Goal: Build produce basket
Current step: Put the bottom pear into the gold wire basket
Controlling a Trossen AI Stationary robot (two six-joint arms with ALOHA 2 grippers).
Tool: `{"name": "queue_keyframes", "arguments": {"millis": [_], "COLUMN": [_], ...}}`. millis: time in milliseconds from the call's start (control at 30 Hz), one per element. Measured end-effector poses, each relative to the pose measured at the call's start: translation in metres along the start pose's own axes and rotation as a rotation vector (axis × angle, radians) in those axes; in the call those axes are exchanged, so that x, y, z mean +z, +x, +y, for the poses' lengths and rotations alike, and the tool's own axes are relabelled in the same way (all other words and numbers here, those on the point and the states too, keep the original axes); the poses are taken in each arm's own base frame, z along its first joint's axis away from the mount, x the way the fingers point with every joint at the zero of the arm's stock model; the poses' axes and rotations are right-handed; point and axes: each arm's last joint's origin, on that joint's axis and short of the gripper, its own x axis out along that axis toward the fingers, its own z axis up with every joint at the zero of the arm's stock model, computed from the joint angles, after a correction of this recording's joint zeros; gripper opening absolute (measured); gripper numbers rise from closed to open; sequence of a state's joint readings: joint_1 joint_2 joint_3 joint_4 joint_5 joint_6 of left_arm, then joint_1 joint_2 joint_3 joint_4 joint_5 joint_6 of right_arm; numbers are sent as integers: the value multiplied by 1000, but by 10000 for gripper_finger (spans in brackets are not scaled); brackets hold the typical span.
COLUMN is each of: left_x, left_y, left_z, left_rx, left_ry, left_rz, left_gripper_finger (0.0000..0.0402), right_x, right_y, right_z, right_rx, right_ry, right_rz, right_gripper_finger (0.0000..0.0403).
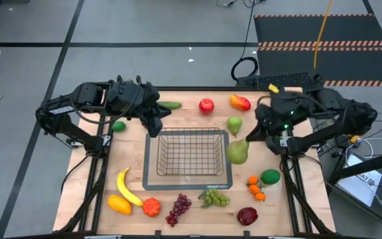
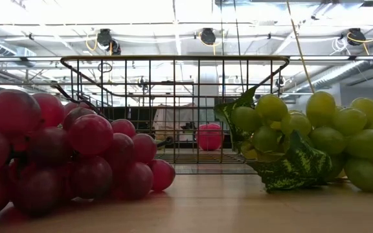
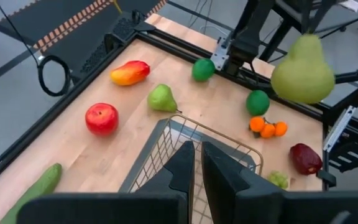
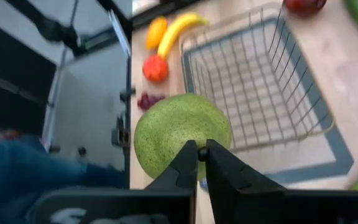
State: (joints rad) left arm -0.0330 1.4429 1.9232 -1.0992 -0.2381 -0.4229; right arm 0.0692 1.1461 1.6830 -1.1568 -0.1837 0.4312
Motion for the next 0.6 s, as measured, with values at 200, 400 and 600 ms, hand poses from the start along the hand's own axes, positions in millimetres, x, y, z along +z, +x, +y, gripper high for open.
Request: {"name": "queue_keyframes", "arguments": {"millis": [200, 400, 600], "left_x": [1, 1, 1], "left_y": [0, 0, 3], "left_z": [2, 3, 2], "left_rx": [72, 93, 137], "left_ry": [-17, -85, -111], "left_rz": [-33, -47, -64], "left_gripper_finger": [31, 31, 31], "right_x": [15, 22, 25], "right_y": [-27, -51, -68], "right_z": [2, 5, 7], "right_rx": [6, -2, 9], "right_ry": [-74, -194, -301], "right_rz": [-132, -227, -284], "right_gripper_finger": [7, 9, 10]}}
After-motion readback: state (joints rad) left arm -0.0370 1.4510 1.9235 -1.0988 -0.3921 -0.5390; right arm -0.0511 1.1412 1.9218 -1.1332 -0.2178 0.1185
